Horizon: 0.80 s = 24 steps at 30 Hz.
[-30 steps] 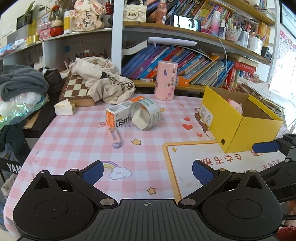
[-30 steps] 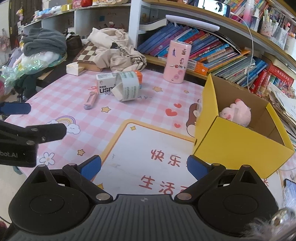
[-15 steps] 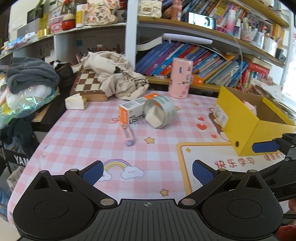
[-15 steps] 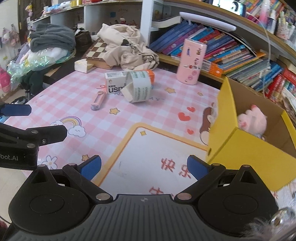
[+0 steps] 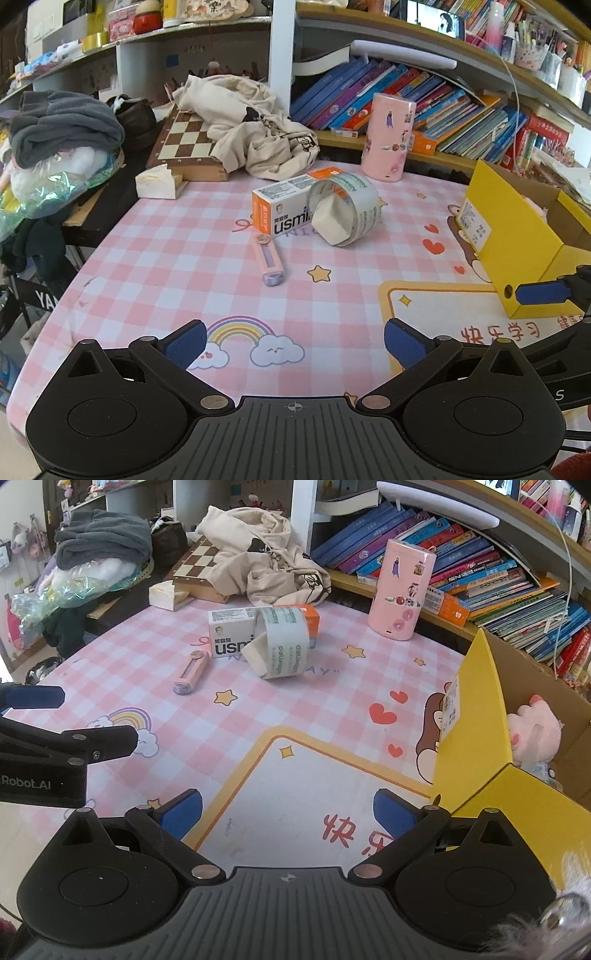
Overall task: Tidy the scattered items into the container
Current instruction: 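Move the right gripper toward the tape roll while the left approaches the pink box cutter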
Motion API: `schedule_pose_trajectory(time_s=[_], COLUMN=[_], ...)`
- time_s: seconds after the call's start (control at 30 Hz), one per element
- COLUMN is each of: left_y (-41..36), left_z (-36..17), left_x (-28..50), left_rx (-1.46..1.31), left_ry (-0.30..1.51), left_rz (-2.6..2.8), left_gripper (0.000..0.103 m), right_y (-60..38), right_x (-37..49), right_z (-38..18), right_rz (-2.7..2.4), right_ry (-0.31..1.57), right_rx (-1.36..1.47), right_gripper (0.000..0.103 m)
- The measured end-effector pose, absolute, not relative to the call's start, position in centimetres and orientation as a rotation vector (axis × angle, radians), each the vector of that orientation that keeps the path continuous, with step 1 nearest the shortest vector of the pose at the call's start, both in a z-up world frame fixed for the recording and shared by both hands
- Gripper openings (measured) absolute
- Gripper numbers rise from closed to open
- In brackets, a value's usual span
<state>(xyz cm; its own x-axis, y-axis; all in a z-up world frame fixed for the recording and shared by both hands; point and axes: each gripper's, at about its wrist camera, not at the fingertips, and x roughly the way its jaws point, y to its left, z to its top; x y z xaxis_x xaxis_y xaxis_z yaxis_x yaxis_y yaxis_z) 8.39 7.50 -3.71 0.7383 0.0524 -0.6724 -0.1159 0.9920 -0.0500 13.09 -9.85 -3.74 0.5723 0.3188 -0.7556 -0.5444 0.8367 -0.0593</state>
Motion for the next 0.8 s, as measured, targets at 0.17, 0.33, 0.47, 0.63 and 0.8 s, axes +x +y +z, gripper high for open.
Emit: schedule_pose_trajectory(time_s=[0.17,0.33,0.47,0.63,0.8], left_y=[7.9,8.5,9.0,9.2,9.7], left_z=[-4.2,-4.7,-4.9,-5.4,-5.8], left_x=[9.6,10.7,11.8,13.5,15.2], left_rx=[-0.103,-0.130,-0.124,-0.113,-0.127], left_ry=[0.733,0.733,0.741,0.756,0.779], left_rz=[0.111,0.143,0.157,0.165,0.179], left_gripper=[0.103,0.103,0.103,0.103,0.103], right_y=[-9.7,-9.5,-9.2,-8.7,-7.9], right_x=[14.2,15.7,17.1,19.1,21.1], right_z=[-4.0,-4.1,-4.3,-4.3,-4.3], right_rz=[0.517,0.514,0.522,0.530,0.550], right_ry=[0.812,0.800,0.798,0.793,0.784], right_rx=[-0.293,-0.276,-0.268,-0.257,-0.251], right_gripper=[0.100,0.100,0.100,0.100,0.100])
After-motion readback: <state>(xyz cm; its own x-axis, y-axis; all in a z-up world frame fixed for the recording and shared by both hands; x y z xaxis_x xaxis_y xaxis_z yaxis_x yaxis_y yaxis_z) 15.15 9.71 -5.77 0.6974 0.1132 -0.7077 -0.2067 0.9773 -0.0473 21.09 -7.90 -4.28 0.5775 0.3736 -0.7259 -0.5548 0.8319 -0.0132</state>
